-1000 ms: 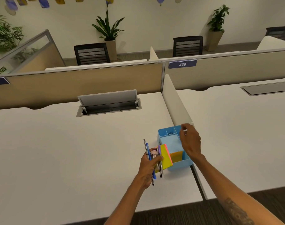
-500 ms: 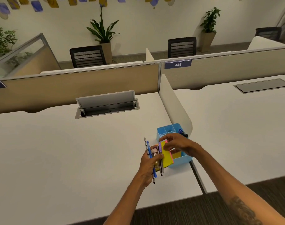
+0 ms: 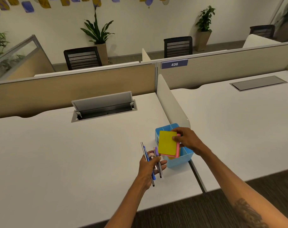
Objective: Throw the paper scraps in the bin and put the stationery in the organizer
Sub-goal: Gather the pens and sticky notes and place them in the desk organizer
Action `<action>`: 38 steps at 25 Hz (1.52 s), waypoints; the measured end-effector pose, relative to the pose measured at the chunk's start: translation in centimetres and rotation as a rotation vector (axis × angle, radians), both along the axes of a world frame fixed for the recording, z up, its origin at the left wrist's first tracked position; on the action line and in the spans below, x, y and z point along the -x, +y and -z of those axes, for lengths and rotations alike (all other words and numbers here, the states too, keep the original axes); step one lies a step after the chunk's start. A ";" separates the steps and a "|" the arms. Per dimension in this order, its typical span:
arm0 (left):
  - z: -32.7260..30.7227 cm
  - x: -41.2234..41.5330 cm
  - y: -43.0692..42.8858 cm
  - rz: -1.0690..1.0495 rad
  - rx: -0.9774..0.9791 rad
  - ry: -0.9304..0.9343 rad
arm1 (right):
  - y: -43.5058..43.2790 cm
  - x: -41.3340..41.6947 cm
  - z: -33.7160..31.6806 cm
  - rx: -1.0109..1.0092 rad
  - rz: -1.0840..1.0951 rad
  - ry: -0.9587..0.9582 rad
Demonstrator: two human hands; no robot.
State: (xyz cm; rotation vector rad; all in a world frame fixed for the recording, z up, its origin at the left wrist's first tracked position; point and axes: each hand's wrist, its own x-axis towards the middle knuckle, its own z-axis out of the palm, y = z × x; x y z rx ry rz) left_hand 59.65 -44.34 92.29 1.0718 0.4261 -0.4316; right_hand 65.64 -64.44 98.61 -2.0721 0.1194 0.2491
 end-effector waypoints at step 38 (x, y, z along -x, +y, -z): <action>0.3 -0.7 -0.4 0.158 0.045 -0.037 | 4.0 1.4 3.5 -0.309 -0.007 0.187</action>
